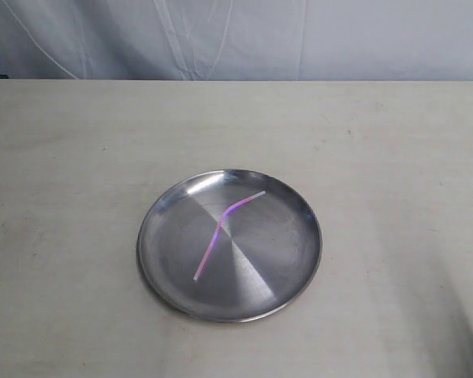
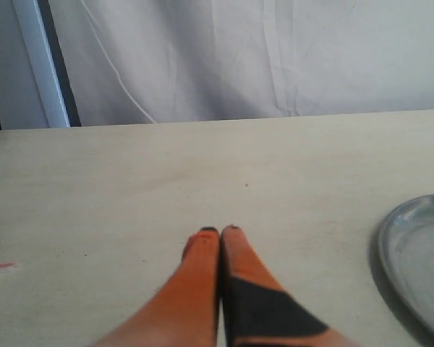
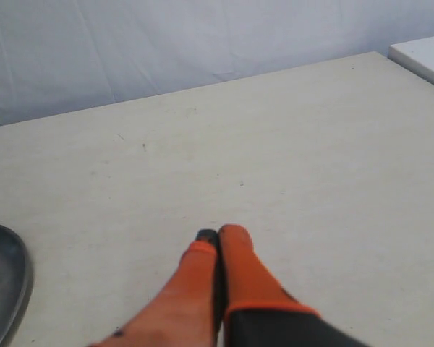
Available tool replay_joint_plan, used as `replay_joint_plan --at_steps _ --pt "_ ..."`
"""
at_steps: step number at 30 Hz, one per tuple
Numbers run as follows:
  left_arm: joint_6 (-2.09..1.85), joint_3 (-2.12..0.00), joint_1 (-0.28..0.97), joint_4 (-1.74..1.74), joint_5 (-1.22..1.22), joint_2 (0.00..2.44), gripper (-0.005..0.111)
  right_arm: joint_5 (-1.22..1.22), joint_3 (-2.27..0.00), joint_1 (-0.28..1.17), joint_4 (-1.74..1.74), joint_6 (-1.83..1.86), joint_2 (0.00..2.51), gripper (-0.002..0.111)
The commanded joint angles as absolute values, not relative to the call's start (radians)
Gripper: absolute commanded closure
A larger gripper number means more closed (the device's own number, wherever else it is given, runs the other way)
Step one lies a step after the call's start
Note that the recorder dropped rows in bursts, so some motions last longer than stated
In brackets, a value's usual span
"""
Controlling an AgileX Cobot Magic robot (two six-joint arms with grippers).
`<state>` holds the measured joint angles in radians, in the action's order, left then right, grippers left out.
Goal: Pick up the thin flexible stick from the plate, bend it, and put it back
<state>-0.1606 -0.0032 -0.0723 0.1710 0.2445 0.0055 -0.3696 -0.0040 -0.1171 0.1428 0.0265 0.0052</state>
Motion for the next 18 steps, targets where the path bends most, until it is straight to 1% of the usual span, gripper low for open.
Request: replay_joint_plan --at_steps 1,18 --pt "-0.159 0.000 -0.077 0.160 0.229 0.000 0.107 -0.356 0.000 -0.115 0.142 0.026 0.000 0.108" --pt "-0.159 0.000 -0.077 0.156 0.231 0.000 0.107 -0.356 0.000 -0.115 0.142 0.026 0.000 0.108"
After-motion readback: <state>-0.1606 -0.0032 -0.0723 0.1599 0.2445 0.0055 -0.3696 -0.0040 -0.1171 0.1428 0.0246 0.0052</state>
